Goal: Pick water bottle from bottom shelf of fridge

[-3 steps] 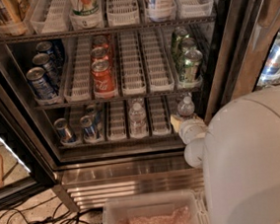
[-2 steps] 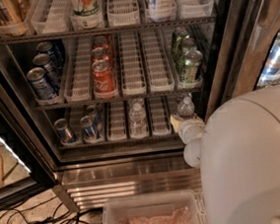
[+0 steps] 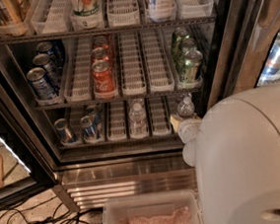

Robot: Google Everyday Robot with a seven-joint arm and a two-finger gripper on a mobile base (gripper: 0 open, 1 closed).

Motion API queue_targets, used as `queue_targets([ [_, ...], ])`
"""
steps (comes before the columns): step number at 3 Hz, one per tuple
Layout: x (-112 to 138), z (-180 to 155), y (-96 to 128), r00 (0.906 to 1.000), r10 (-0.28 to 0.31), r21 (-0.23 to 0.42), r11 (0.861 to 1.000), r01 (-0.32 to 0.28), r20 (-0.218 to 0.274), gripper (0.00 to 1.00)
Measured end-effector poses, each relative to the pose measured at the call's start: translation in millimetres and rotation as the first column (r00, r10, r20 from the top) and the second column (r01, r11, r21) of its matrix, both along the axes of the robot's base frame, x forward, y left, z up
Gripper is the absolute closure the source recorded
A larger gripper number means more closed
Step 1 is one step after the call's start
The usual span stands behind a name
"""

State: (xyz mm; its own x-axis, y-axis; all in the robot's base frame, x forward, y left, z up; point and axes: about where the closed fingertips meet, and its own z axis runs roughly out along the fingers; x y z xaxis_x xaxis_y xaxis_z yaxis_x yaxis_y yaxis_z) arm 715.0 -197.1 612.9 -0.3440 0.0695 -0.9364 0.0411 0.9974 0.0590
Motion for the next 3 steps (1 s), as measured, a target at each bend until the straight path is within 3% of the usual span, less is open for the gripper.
queue_targets([
  [2,4.1,-4.5,-0.5,1.0,-0.008,-0.003,1.0,0.008,-0.002,0.32],
  [3,5.1,-6.9,-1.5,0.9999,-0.015,0.0,1.0,0.015,-0.003,0.5],
])
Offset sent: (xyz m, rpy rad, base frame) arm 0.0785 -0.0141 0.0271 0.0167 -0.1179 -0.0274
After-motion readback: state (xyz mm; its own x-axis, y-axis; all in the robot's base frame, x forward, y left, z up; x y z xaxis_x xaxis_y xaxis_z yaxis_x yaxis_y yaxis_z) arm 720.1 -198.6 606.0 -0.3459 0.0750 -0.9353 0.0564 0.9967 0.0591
